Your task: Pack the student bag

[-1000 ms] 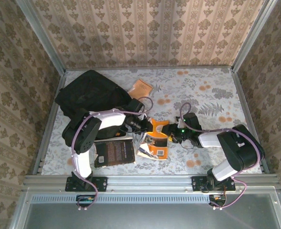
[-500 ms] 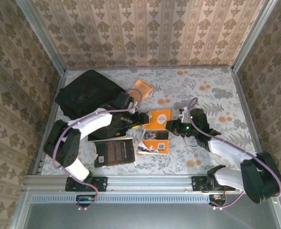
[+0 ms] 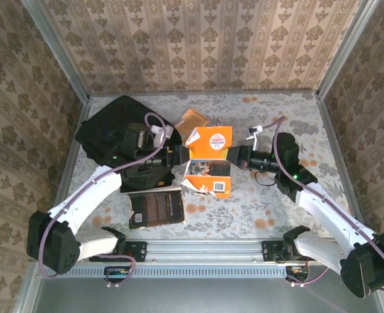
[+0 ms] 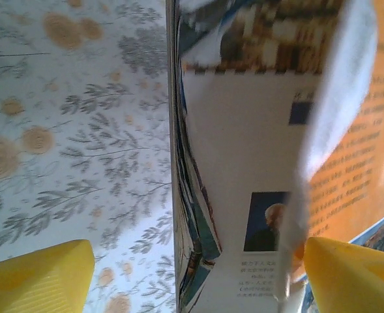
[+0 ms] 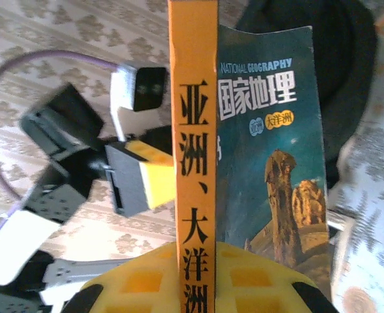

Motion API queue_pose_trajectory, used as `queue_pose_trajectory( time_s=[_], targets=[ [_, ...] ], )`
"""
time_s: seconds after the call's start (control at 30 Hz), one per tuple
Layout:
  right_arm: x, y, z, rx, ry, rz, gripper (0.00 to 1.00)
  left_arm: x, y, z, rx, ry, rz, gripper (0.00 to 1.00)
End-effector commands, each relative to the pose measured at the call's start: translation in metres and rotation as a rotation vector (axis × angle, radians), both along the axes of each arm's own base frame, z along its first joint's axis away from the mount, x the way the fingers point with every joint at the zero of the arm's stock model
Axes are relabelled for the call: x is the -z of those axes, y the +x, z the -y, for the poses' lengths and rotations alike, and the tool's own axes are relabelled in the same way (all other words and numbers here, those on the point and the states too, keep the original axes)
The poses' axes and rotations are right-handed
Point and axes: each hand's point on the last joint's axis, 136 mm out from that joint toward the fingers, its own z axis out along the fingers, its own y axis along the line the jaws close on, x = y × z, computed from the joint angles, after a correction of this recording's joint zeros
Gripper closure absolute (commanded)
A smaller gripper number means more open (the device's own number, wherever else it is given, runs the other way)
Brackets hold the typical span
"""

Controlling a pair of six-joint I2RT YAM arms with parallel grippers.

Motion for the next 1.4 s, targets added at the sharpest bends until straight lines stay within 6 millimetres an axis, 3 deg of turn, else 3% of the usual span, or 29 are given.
queue_pose_trajectory(
  time_s=[0.0, 0.33, 0.57, 0.73, 1.03, 1.37],
  targets=[
    [-0.07, -0.014, -0.009, -0.084, 0.148, 0.097, 1.0, -0.033, -0.009, 0.011, 0.077, -0.154, 0.042, 0.13],
    [-0.127, -0.017, -0.016, -0.106, 0.256, 0.122, 1.0, -0.093, -0.02, 0.021, 0.172, -0.369, 0.061, 0.08],
    [-0.145, -0.016, -0.015, -0.094, 0.269, 0.142, 1.0, -0.133, -0.029, 0.019, 0.213, -0.488, 0.104, 0.03],
    [-0.122, -0.007, -0.015, -0.076, 0.2, 0.112, 1.0, -0.149, -0.039, 0.013, 0.227, -0.501, 0.155, 0.1],
    [-0.077, -0.008, -0.009, -0.083, 0.018, 0.084, 1.0, -0.139, -0.039, 0.0, 0.199, -0.458, 0.175, 0.34],
    [-0.06, -0.006, -0.009, -0.094, -0.023, 0.072, 1.0, -0.126, -0.045, 0.009, 0.255, -0.465, 0.154, 0.59]
  ],
)
